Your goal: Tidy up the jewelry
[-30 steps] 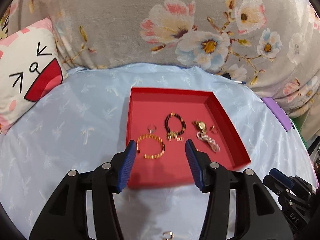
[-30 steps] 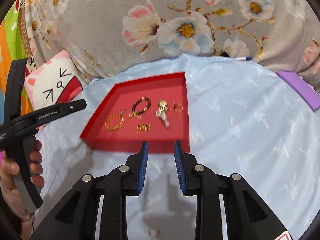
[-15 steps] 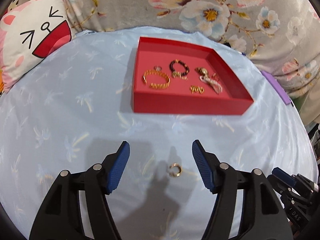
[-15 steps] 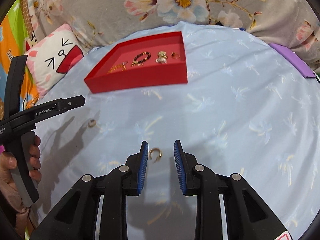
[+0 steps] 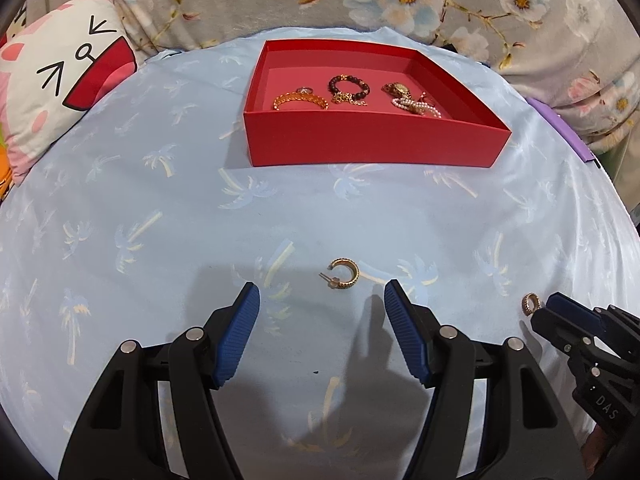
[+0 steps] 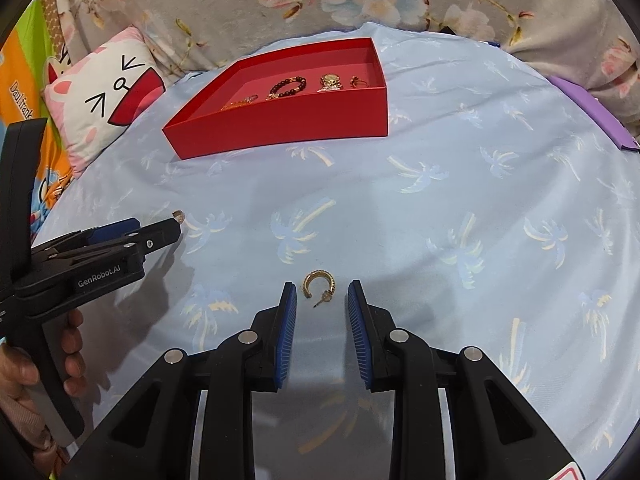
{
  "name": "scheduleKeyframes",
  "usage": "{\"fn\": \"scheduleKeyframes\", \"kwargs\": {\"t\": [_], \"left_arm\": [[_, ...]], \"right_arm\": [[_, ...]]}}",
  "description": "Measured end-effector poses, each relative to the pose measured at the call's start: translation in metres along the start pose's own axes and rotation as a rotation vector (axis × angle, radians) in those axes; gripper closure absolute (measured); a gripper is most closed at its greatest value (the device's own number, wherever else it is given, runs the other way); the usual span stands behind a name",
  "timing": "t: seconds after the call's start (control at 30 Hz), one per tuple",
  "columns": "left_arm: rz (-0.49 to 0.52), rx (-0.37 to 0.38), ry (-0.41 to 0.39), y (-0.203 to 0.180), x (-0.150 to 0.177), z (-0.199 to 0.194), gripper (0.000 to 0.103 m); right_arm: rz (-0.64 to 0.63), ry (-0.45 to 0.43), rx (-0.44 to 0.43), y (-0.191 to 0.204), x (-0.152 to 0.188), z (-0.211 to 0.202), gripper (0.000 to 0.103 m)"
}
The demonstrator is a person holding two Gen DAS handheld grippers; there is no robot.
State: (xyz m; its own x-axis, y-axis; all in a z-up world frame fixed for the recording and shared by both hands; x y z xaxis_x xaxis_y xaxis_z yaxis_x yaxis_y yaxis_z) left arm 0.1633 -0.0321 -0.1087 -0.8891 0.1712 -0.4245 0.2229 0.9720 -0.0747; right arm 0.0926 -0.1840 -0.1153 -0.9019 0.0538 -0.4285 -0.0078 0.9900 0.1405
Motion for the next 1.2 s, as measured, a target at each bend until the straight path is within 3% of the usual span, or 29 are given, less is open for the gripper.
{"fn": "scheduleKeyframes", "kwargs": {"t": [0.23,0.33,0.5,0.57,0.63,0.9,1.2], "left_arm": [[0.003,-0.015,-0.004,-0.002,-0.003,0.003,0.040],[0.003,-0.015,-0.005,-0.003,-0.006,0.005,0.041],[0.006,-0.005,-0.008,-0.003,-0.011,0.006,0.059],[0.009,0.009,-0.006,-0.003,-0.013,0.005,0.076],[0.013,0.027,0.000,-0.005,-0.013,0.006,0.083],[0.006,0.104,0.007,-0.012,-0.009,-0.003,0.083],[0.006,0.149,-0.091,-0.016,-0.038,-0.060,0.083]], "right_arm": [[-0.024,-0.004,0.032,0.004,-0.005,0.006,0.076],[-0.026,-0.007,0.054,0.002,-0.007,0.007,0.085],[-0.015,-0.006,0.045,-0.001,-0.007,0.006,0.087],[-0.014,-0.007,0.044,0.000,-0.007,0.006,0.087],[-0.013,-0.007,0.040,0.000,-0.007,0.006,0.087],[0.003,-0.016,0.009,0.002,-0.008,-0.003,0.087],[-0.003,-0.111,-0.023,0.008,-0.042,-0.050,0.087]]}}
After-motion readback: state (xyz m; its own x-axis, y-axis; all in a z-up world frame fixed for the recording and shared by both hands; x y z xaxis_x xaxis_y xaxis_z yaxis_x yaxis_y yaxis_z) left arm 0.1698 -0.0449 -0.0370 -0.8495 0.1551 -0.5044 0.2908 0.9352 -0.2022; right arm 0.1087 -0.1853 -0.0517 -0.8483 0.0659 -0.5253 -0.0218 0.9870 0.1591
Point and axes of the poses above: each gripper's, at about its wrist camera, not at the fingertips, and z roughly the way its jaws point, y to its left, x to its underside, the point moved 9 cm from there along z, roughly the way its jaws point, and after that the axes turned 12 degrees about y, right-handed, at the moved point
